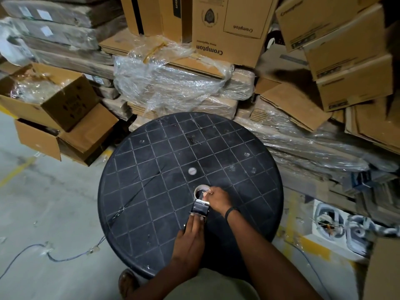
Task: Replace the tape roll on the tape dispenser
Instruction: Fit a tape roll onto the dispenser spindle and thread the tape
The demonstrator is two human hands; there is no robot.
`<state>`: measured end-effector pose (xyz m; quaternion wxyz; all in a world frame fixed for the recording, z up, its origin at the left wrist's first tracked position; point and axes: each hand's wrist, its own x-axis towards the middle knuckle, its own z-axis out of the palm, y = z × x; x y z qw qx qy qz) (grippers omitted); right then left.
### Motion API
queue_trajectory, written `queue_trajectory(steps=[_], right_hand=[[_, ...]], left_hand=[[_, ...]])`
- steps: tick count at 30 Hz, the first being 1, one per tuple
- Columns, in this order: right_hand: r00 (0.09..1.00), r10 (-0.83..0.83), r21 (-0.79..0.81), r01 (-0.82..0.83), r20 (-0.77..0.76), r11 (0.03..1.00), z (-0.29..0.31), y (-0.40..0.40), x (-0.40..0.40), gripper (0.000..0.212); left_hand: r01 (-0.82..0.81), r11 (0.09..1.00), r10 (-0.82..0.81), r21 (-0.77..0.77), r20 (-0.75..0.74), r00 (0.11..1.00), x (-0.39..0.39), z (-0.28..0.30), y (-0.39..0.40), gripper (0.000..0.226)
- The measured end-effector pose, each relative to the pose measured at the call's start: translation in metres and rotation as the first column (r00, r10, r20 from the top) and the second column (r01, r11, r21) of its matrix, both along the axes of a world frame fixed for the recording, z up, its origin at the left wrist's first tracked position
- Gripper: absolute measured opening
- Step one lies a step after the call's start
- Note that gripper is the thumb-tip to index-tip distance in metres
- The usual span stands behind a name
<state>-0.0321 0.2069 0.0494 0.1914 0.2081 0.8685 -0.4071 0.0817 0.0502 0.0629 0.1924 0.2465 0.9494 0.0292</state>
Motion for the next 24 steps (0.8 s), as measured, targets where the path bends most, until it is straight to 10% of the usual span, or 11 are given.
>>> queue_trajectory(steps=[16, 24], right_hand=[[0.997, -0.037, -0.04, 0.035, -0.065, 0.999, -0.006, -0.004, 0.004, 0.025], [0.922, -0.311, -0.297, 0.371, 0.23, 0.88, -0.016, 0.009, -0.007, 0.012]], left_hand=[[0.121, 0.988, -0.089, -0.092, 0.299, 0.95, -0.036, -0.002, 0.009, 0.098], [0.127, 0.987, -0.105, -0.095, 0.209, 0.972, -0.031, -0.009, 0.008, 0.071]])
